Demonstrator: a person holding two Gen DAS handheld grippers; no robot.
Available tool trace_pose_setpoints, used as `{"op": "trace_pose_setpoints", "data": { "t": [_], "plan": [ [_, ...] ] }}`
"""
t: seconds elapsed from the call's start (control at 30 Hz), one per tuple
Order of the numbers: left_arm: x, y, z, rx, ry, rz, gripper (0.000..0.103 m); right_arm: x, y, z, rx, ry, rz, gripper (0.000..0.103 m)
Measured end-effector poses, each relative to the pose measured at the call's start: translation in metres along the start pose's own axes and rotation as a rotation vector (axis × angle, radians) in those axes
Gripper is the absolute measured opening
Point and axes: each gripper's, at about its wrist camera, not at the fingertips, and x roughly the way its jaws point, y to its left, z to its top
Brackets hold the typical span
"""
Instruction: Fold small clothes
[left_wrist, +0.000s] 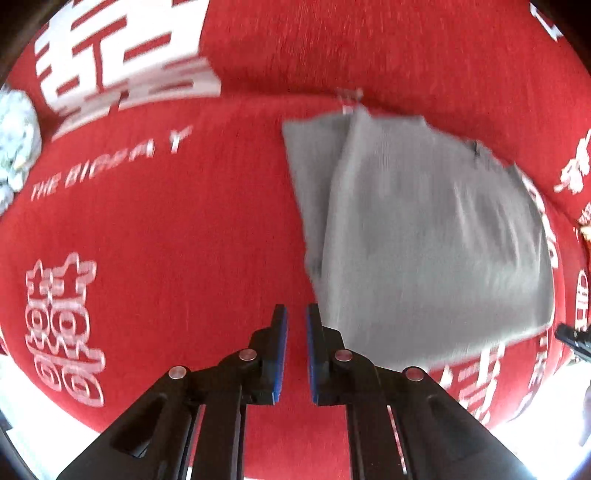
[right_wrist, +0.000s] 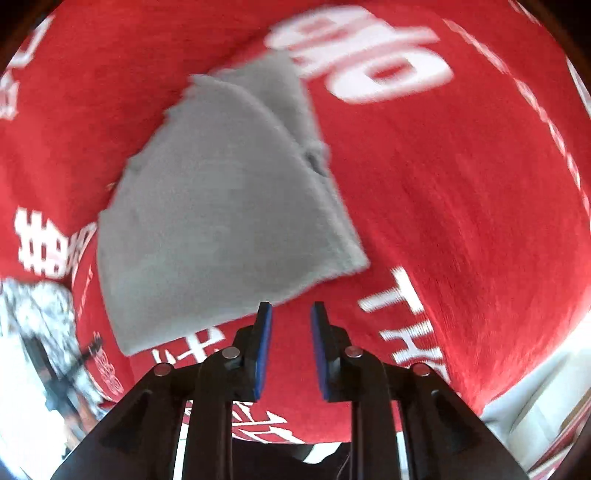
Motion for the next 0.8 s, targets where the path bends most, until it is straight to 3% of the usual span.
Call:
{"op": "trace_pose_setpoints", "data": {
  "t": [0.2,0.27,0.33,0.43,0.5,0.63,0.73,0.8],
  "plan": [
    [0.019,-0.024,0.055,-0.022,-0.065,0.005,0.011,0.026,0.055,0.053,-0.103,-0.056,0.01,0.024],
    [0.04,-0.033,0.067,-0.016,-0.054,0.04,0.011,0.043,0.067,0.072,-0.135,-0.061,-0.001,0.024],
    [0.065,-0.028,0.072,-0.027,0.006,0.087,0.011,0.065,0.076,0.087,-0.147,-0.042,-0.032,0.024],
    [0.067,-0.022,0.07,-0.029,0.015,0.097,0.011,0.084,0.065,0.095,-0.095,0.001,-0.069,0.018],
    [0.062,-0.021,0.068,-0.014,0.043,0.108,0.011,0.072,0.05,0.094,-0.029,-0.012,-0.045,0.019],
    [0.04,-0.02,0.052,0.003,0.069,0.117,0.011,0.045,0.041,0.079,-0.011,0.002,-0.004,0.025],
    [0.019,-0.021,0.035,-0.017,0.092,0.099,0.011,0.023,0.049,0.058,-0.038,0.017,-0.005,0.046],
    [0.005,-0.026,0.02,-0.01,0.108,0.099,0.011,0.013,0.059,0.047,-0.052,0.021,0.005,0.049]
  ]
}}
